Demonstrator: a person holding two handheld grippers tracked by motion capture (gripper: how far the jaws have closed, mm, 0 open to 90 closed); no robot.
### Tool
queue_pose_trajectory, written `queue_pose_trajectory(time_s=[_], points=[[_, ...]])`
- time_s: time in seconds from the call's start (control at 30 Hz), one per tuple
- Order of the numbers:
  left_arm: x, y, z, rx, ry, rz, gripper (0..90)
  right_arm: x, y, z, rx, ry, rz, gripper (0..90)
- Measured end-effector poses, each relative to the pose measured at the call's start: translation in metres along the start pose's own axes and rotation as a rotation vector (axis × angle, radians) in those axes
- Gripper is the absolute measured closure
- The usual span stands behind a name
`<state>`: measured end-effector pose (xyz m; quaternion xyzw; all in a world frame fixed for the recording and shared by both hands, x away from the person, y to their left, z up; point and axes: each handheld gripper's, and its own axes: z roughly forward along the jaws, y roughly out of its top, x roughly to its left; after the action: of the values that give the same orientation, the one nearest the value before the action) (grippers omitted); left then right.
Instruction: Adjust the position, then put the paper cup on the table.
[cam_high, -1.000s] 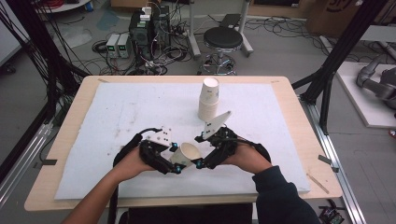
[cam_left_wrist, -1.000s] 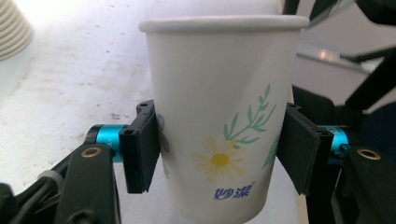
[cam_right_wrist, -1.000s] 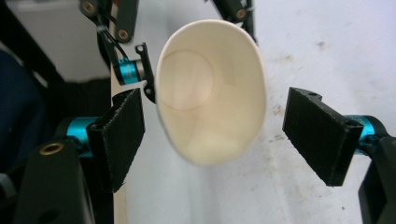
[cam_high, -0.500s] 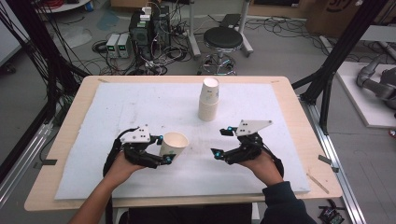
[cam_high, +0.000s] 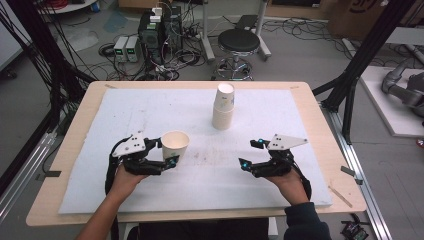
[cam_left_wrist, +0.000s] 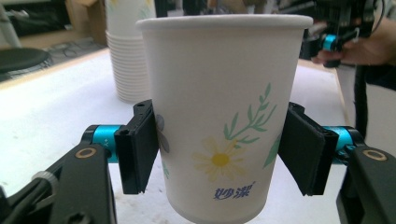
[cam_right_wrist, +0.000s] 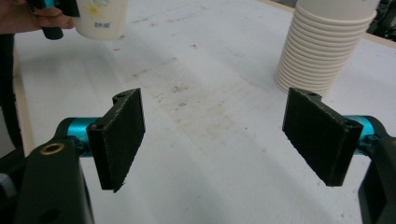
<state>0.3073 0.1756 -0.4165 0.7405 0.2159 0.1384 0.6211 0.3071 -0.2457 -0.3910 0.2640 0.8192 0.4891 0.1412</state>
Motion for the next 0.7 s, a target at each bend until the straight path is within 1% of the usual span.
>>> queue_pose_trajectory(time_s=[0.1,0.23,0.27,0.33,0.6,0.7], points=[[0.003,-0.001,-0.003,-0.031,0.027,0.002,33.2,-0.002,-0.001,-0.002,-0.002,-0.028,0.002,21.4],[0.007,-0.002,-0.007,-0.055,0.047,0.001,32.6,-0.004,-0.003,-0.004,-0.025,-0.044,0.006,21.4],[0.007,-0.002,-0.007,-0.06,0.053,-0.001,32.4,-0.004,-0.004,-0.004,-0.023,-0.045,0.013,21.4],[0.008,-0.002,-0.009,-0.072,0.062,-0.006,32.3,-0.004,-0.005,-0.003,-0.023,-0.052,0.012,21.4],[0.011,-0.001,-0.013,-0.096,0.096,-0.008,31.8,-0.001,-0.006,-0.003,-0.025,-0.054,0.009,21.4],[0.014,-0.003,-0.014,-0.101,0.126,-0.009,31.3,-0.002,-0.006,-0.003,-0.023,-0.056,0.008,21.4]])
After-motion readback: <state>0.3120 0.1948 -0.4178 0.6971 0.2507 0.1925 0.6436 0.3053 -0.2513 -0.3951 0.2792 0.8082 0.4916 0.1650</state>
